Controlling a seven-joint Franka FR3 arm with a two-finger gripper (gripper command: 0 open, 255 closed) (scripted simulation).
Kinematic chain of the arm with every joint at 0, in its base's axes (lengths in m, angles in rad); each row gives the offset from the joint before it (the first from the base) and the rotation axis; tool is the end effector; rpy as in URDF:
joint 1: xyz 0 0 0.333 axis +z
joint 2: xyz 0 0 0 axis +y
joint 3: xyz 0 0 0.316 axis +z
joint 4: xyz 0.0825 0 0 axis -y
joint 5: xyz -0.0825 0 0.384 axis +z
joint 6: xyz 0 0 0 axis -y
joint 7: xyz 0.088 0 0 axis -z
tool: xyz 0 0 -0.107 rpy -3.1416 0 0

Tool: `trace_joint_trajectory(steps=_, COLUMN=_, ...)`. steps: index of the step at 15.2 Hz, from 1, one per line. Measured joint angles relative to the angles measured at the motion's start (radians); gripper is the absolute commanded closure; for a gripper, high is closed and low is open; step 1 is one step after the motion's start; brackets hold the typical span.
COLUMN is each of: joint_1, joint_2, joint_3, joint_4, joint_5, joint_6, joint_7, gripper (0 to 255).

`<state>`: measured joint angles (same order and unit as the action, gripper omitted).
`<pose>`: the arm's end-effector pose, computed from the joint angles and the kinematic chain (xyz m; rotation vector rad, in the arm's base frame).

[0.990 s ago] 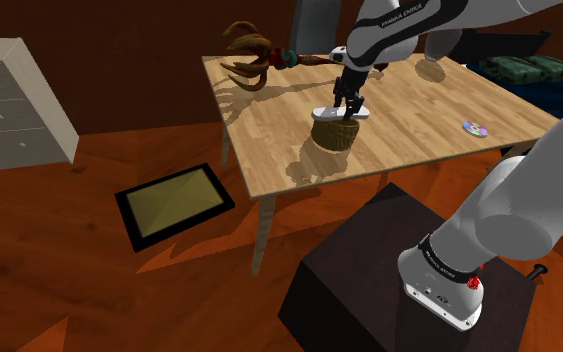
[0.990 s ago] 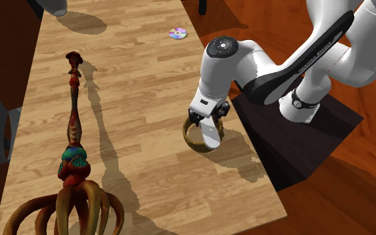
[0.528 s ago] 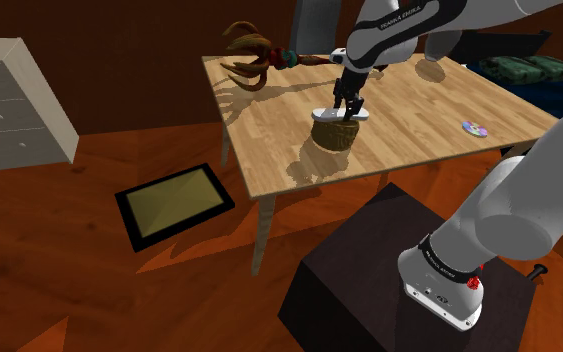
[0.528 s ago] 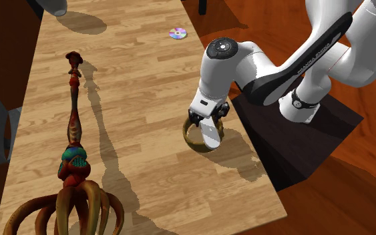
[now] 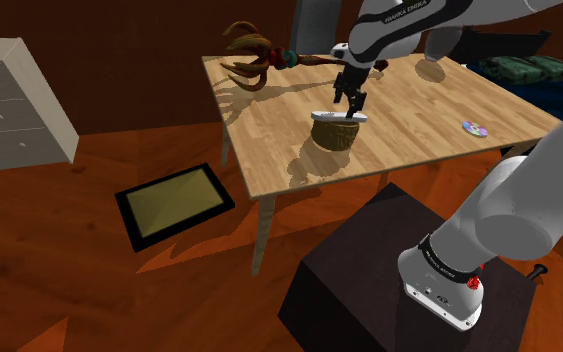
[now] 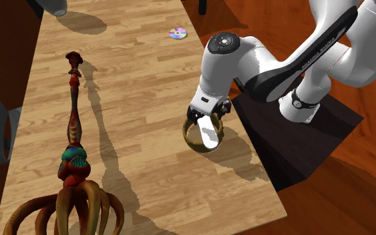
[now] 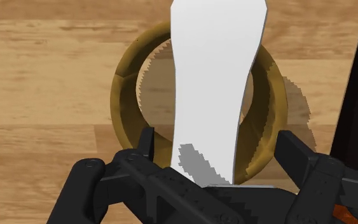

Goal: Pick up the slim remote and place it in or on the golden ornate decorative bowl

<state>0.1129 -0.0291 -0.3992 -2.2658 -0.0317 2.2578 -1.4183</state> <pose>0.4952 -0.1470 0.3726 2.6154 1.6985 0.0037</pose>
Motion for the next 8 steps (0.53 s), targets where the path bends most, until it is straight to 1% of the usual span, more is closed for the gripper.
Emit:
trace_joint_trajectory(steps=2, joint_1=0.000, joint_2=-0.034, joint_3=0.002, joint_4=0.032, joint_5=-0.014, joint_6=-0.063, joint_7=0.009, gripper=0)
trace_joint_trajectory(steps=3, joint_1=0.000, joint_2=-0.044, joint_3=0.003, joint_4=0.038, joint_5=-0.019, joint_6=-0.079, joint_7=0.012, gripper=0)
trace_joint_trajectory(steps=8, joint_1=0.001, joint_2=-0.048, joint_3=0.004, joint_4=0.045, joint_5=-0.020, joint_6=-0.091, joint_7=0.014, gripper=0)
